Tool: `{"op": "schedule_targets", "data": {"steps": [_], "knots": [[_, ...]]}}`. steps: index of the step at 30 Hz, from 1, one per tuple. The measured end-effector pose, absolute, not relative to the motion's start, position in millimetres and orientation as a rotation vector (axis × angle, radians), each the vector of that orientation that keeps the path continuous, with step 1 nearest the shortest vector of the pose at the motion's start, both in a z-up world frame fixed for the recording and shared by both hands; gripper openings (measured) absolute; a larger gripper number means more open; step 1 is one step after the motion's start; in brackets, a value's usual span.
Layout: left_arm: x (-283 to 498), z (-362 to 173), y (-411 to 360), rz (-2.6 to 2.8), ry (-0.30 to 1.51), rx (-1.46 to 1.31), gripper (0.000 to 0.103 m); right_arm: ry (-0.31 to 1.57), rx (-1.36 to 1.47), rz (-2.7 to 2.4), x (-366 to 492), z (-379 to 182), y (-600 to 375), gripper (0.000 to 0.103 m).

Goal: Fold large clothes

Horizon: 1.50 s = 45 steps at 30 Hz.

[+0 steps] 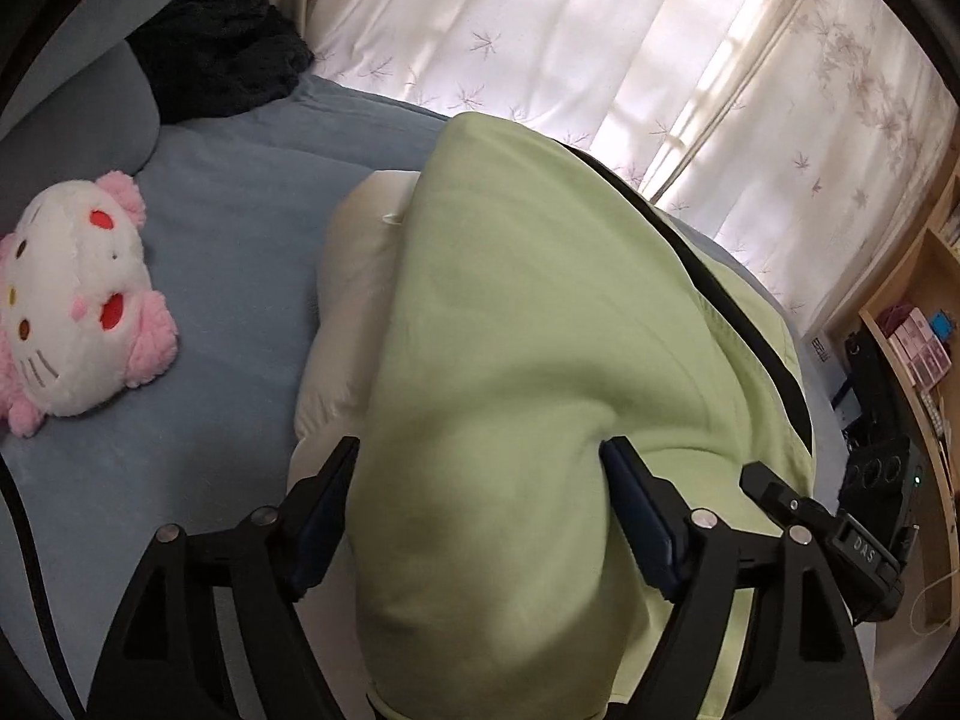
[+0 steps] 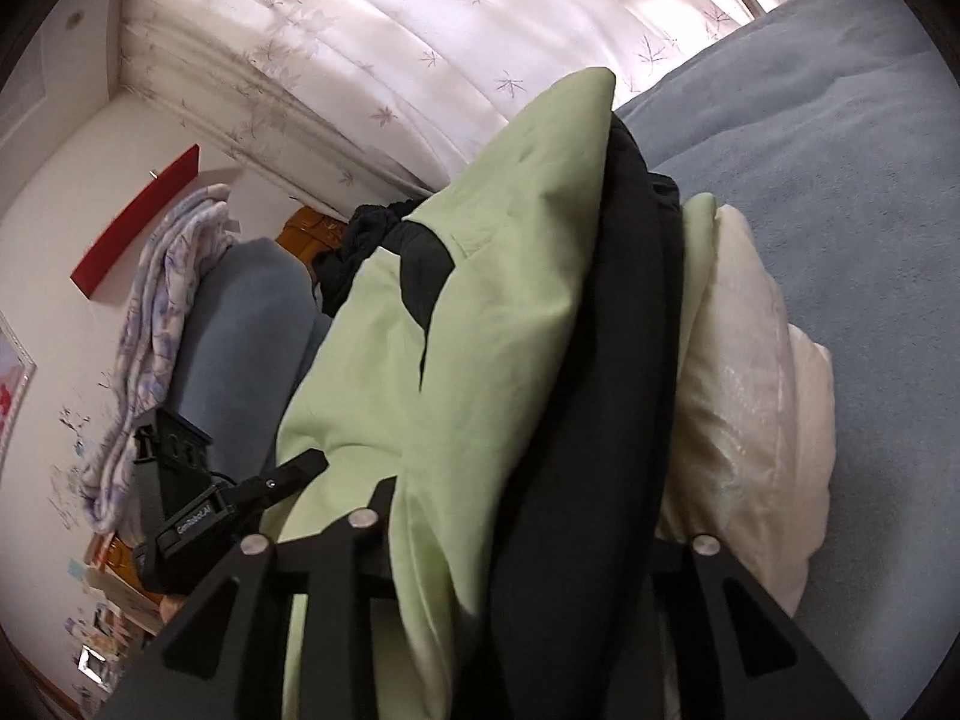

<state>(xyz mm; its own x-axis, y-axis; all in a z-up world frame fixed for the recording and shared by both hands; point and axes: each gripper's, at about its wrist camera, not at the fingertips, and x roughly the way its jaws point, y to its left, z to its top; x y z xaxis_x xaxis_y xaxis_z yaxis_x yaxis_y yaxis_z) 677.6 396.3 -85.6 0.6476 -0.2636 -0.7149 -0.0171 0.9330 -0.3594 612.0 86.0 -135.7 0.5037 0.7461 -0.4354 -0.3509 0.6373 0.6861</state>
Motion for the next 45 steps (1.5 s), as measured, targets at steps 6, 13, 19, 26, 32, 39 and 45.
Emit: {"op": "schedule_targets", "data": {"steps": [6,13,19,26,32,39,45], "knots": [[649.4,-62.5,388.2,-0.070,0.852,-0.256,0.081,0.871,0.529,0.642,588.7,-125.9,61.3,0.058],[561.2,-23.2,356.0,-0.057,0.882,-0.162,0.081,0.928,0.521,0.594,506.5,-95.1,7.4,0.059],[462.7,28.9,319.1,-0.089,0.876,-0.105,0.081,0.931,0.475,0.626,405.6,-45.5,-35.6,0.059],[339.6,103.7,274.6,-0.126,0.791,-0.109,0.081,0.878,0.382,0.669,285.5,29.8,-64.0,0.059],[239.5,144.8,237.5,-0.159,0.733,-0.120,0.081,0.800,0.227,0.675,186.1,75.3,-79.2,0.060],[155.0,145.8,209.4,-0.218,0.752,-0.163,0.083,0.810,0.147,0.633,100.9,82.0,-99.3,0.071],[116.5,135.5,195.3,-0.215,0.770,-0.129,0.084,0.808,0.142,0.623,56.7,78.6,-115.2,0.072]]}}
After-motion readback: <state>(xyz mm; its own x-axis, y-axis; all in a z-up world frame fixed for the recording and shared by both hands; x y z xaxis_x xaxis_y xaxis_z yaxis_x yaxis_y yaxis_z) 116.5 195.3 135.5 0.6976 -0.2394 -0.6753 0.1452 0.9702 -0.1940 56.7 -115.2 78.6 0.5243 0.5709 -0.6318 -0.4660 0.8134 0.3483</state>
